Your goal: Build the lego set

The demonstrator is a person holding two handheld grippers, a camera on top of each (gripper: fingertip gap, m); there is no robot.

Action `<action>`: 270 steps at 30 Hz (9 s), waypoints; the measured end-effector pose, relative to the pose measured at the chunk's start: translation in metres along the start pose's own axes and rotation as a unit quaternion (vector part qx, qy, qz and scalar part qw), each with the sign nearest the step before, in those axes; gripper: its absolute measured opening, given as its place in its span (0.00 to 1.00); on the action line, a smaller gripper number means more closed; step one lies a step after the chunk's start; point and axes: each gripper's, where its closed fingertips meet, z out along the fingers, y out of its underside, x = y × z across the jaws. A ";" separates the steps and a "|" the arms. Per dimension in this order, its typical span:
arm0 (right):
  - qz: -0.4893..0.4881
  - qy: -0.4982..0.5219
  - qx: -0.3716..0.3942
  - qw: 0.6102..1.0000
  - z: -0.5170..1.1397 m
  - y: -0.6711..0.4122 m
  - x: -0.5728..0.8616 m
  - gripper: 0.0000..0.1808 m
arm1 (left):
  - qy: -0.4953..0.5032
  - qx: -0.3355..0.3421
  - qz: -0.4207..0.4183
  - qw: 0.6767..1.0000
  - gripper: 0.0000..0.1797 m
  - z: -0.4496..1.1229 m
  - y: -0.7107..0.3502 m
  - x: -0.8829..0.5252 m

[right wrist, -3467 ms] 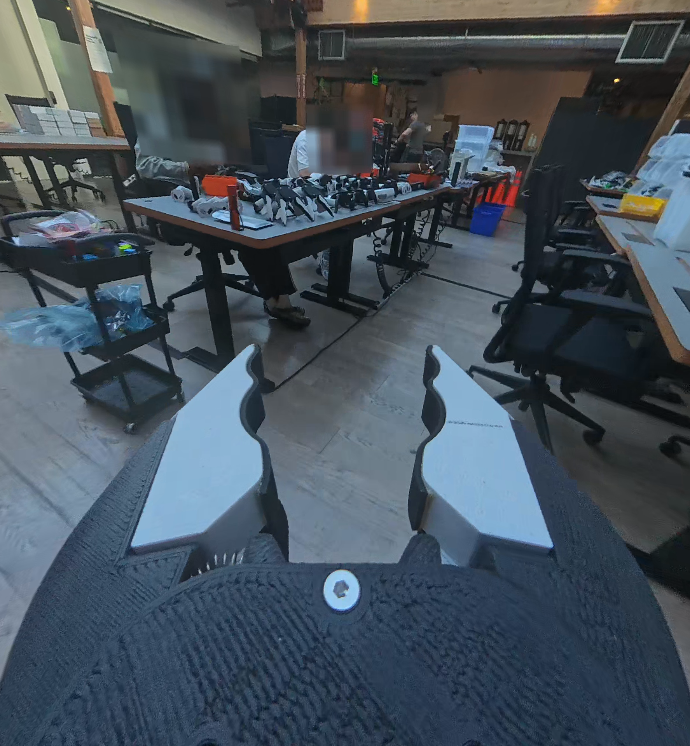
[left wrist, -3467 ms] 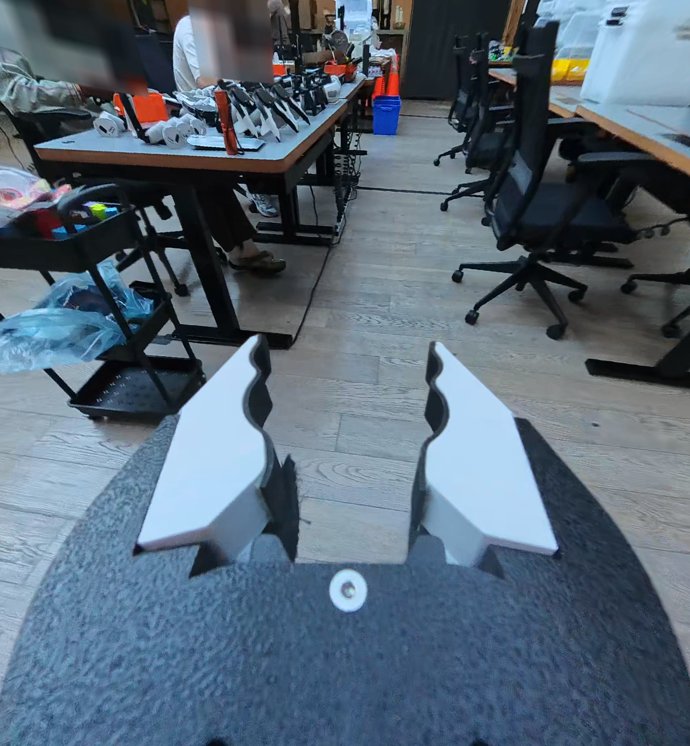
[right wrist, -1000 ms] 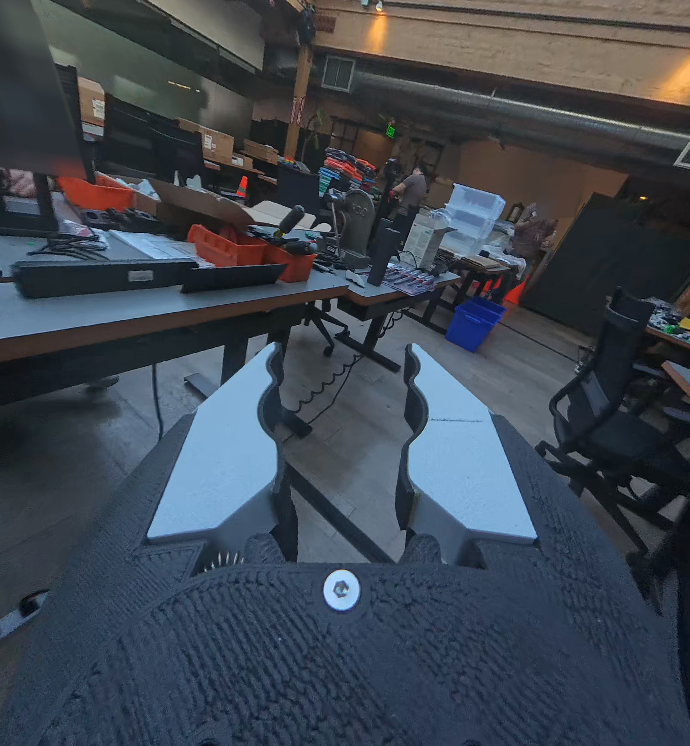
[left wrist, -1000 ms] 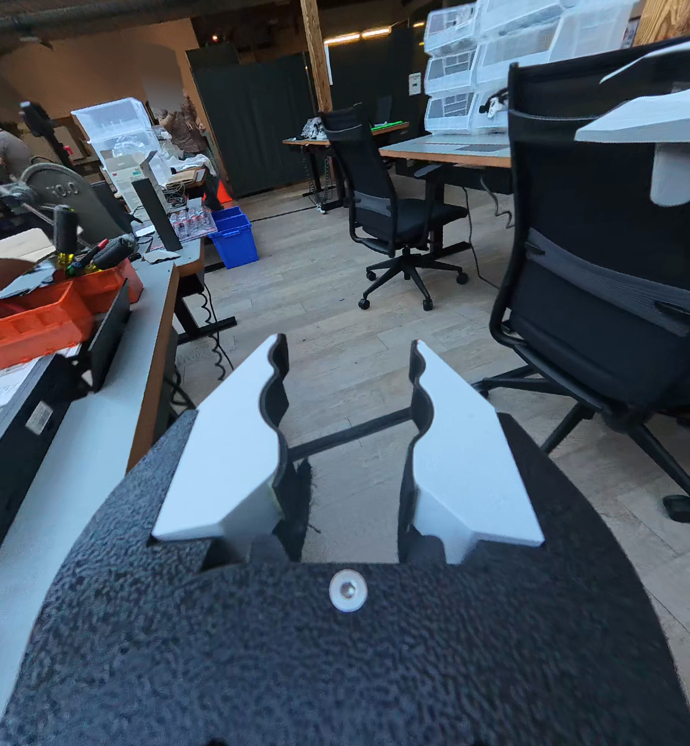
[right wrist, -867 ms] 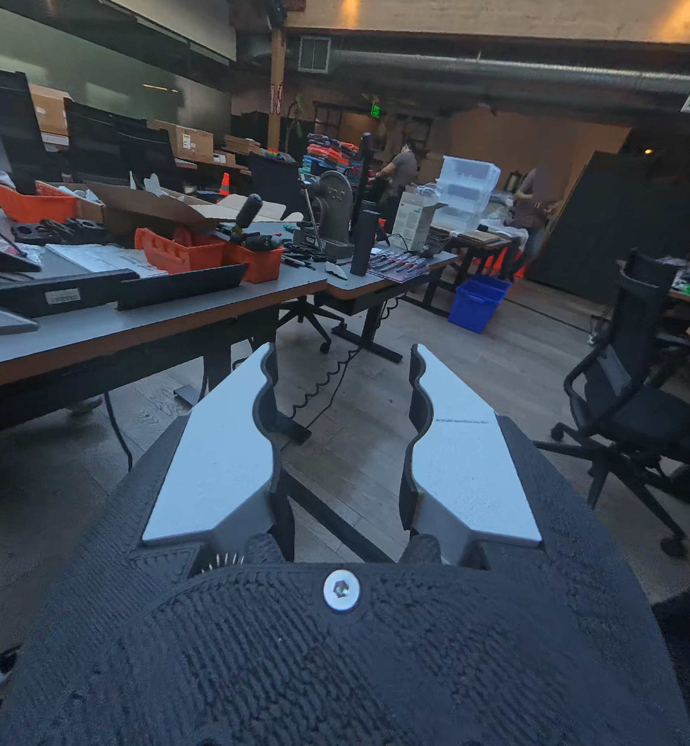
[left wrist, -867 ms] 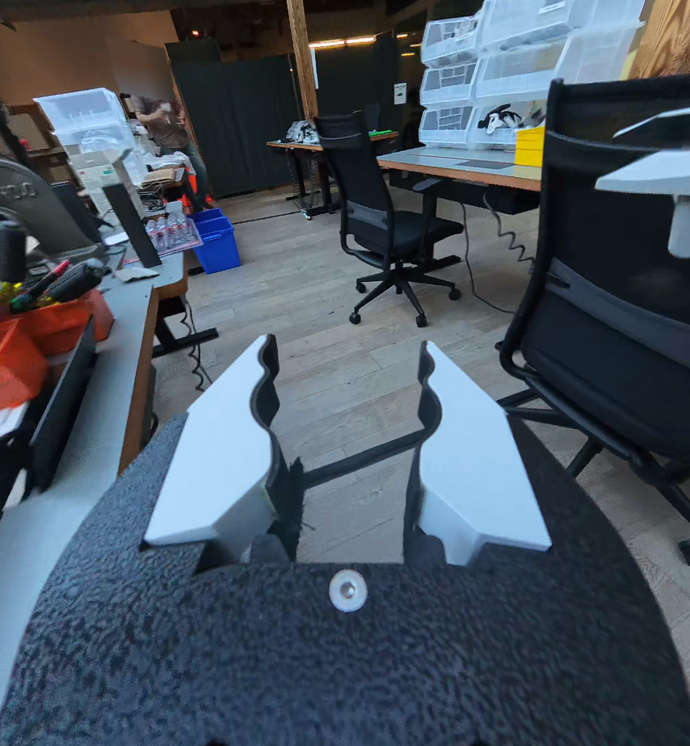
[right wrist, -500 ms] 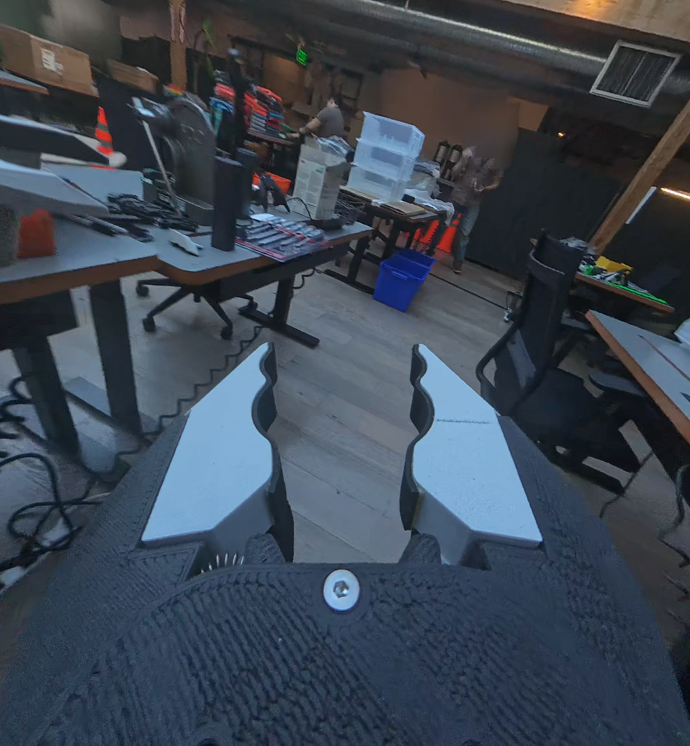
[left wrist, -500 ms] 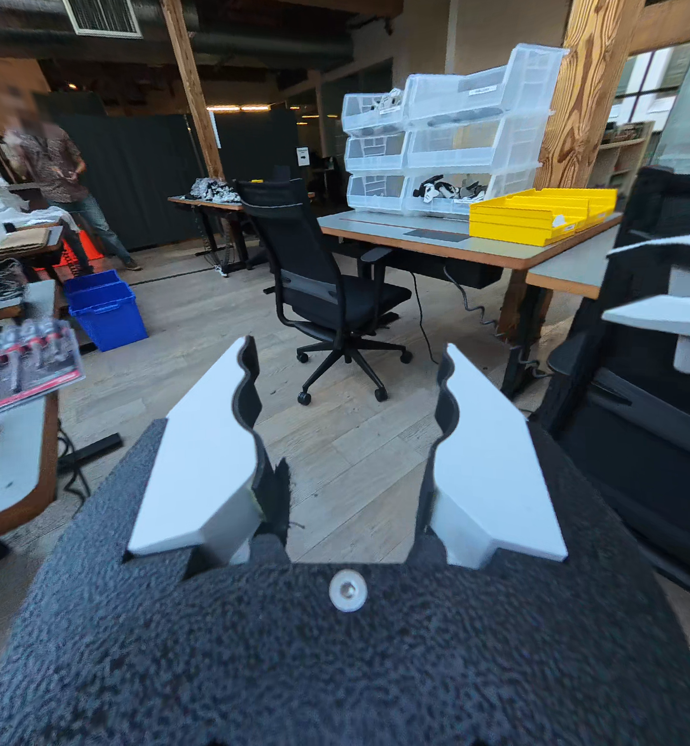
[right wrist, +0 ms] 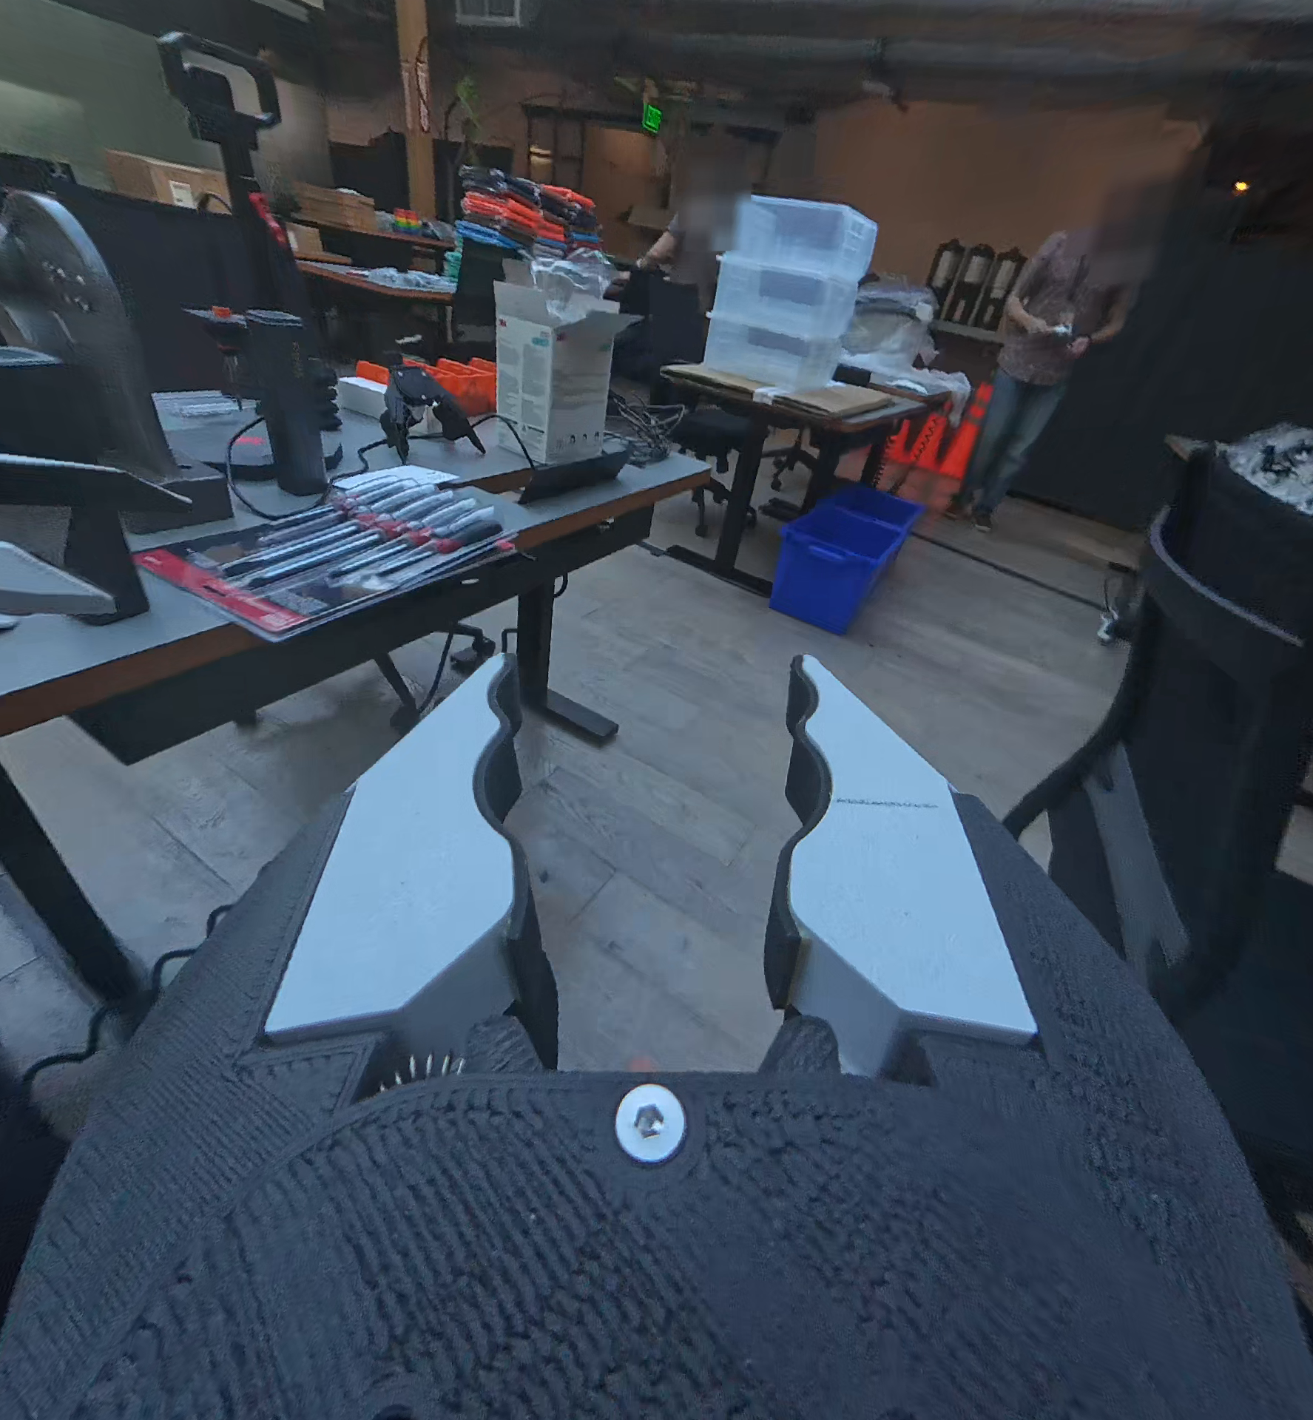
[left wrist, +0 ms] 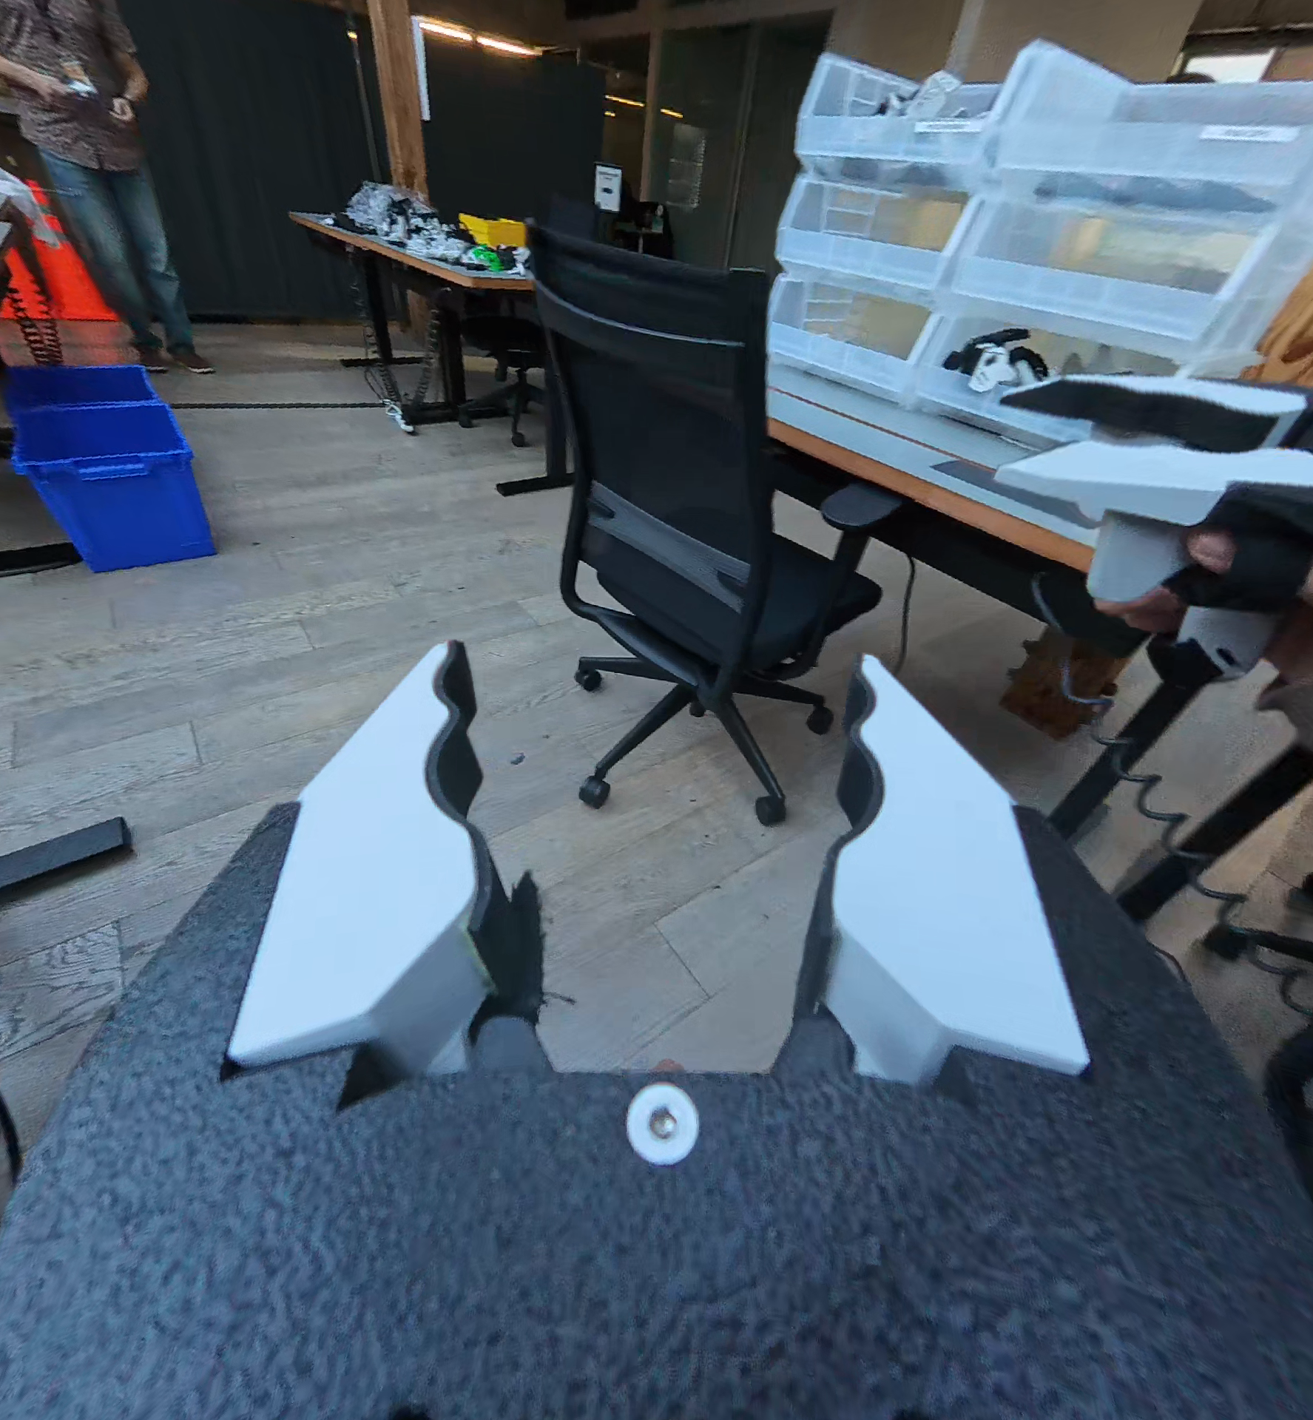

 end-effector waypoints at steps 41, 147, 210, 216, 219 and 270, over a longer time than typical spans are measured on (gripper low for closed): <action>-0.023 -0.257 0.013 0.966 0.996 0.001 0.432 0.31 | -0.197 0.000 -0.054 0.979 0.35 0.711 -0.161 -0.665; 0.093 -0.687 0.162 0.702 3.105 -0.578 -1.898 0.33 | -0.813 0.124 -0.004 0.568 0.40 -0.765 -0.331 -3.223; 0.007 0.369 -0.004 0.930 4.572 -0.548 -1.716 0.88 | -0.269 0.079 0.080 0.957 0.88 -0.107 -0.596 -5.263; 0.012 0.315 0.027 0.949 4.831 -0.588 -1.594 0.88 | -0.281 0.001 0.037 0.959 0.88 0.043 -0.593 -5.387; -0.013 0.260 0.058 0.964 4.972 -0.618 -1.559 0.88 | -0.325 -0.009 0.039 0.945 0.88 0.089 -0.603 -5.455; -0.069 -0.075 0.088 0.991 6.952 -0.631 -1.045 0.75 | -0.266 -0.010 0.059 0.962 0.75 1.357 -0.935 -6.821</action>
